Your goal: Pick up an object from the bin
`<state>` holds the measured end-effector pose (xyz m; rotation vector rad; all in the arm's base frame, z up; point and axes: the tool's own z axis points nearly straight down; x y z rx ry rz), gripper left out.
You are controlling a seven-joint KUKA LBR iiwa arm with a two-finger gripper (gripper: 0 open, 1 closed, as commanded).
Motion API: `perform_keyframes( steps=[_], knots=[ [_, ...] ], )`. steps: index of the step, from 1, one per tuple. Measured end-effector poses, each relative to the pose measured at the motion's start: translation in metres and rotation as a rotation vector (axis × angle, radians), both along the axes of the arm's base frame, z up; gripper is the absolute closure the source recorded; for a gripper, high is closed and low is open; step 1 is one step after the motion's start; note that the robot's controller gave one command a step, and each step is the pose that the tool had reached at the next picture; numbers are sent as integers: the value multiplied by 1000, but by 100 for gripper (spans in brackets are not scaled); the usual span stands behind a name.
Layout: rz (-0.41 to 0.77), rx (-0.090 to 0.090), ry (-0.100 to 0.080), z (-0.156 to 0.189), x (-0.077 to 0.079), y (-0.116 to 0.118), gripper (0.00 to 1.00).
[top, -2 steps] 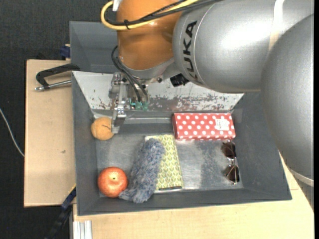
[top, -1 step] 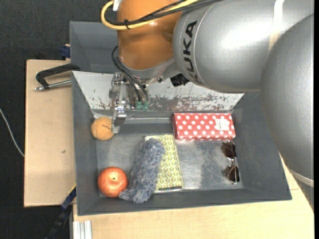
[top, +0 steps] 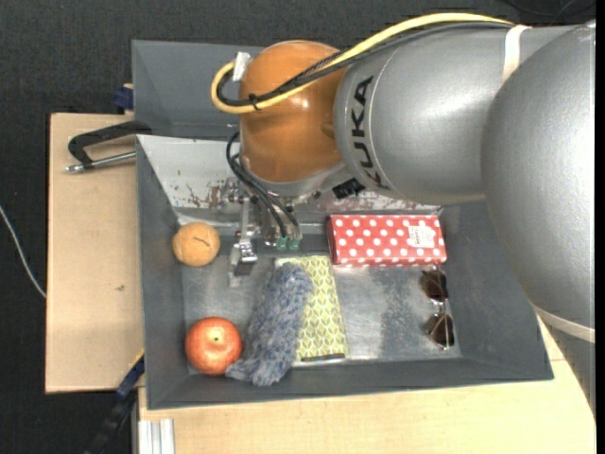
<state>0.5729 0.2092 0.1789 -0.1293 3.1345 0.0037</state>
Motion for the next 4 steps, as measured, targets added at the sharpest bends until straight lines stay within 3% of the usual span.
perform_keyframes(
  steps=[1,2,3,4],
  knots=[
    [364,-6,7,-98,-22,-3,0],
    [391,-1,1,-107,-26,8,0],
    [586,0,1,-94,-53,-16,0],
    [936,-4,1,-85,-71,-33,0]
  ],
)
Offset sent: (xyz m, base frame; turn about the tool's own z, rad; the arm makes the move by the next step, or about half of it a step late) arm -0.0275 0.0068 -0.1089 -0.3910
